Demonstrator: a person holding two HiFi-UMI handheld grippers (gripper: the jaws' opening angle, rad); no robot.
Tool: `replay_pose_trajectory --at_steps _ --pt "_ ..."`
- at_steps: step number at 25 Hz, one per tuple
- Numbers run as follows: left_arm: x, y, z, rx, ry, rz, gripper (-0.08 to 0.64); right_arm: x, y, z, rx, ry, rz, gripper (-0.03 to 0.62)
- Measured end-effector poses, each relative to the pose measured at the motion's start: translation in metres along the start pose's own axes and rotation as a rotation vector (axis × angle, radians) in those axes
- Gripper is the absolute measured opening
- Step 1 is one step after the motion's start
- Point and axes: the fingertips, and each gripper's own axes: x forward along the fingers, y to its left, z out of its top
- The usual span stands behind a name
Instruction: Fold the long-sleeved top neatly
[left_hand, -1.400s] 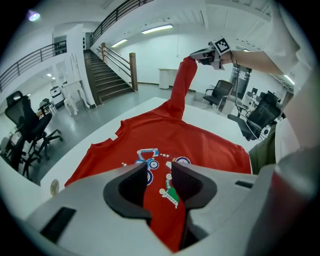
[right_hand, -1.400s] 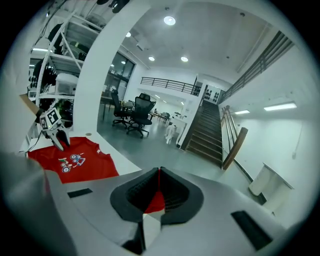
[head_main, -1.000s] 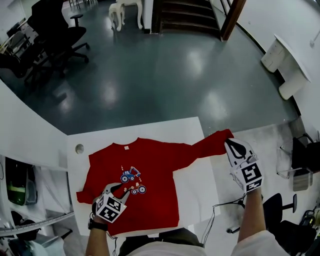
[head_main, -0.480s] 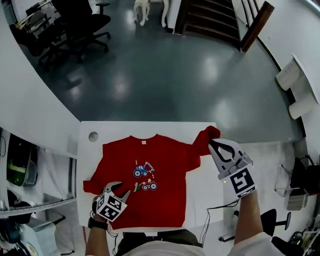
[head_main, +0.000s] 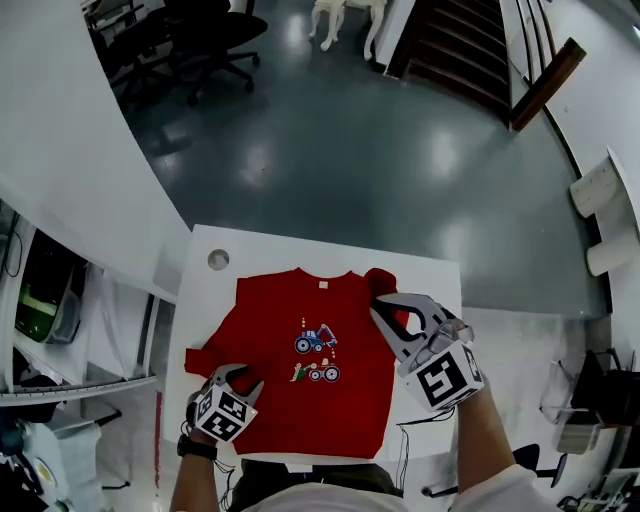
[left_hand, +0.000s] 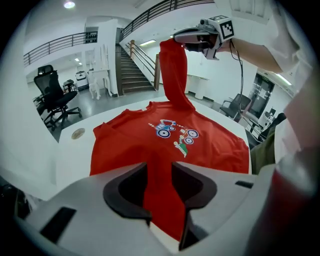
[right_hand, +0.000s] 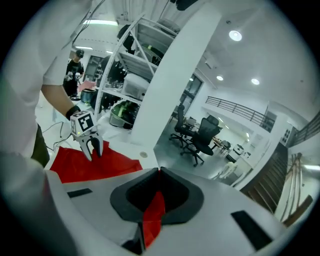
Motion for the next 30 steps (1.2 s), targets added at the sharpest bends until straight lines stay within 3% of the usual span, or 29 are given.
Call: replay_pose_trajectory --at_steps 7,13,21,30 --pt "-0.014 0.013 -0.029 -0.055 0.006 0.015 0.155 0.074 0.061 0.019 -0.074 0.011 0.175 0.020" --pt "-0.022 0.024 -0.049 -0.089 0.001 0.022 0.155 0.119 0.093 0.019 -0.133 0.021 0.258 0.020" --pt "-0.026 0.038 -0.070 -0.123 -0.001 0.022 0.155 0.147 0.100 0.043 -0.114 -0.001 0.271 0.072" --pt "-0.025 0.045 -0.073 -0.109 0.011 0.023 0.155 0.144 0.084 0.013 -0.064 0.046 0.216 0.063"
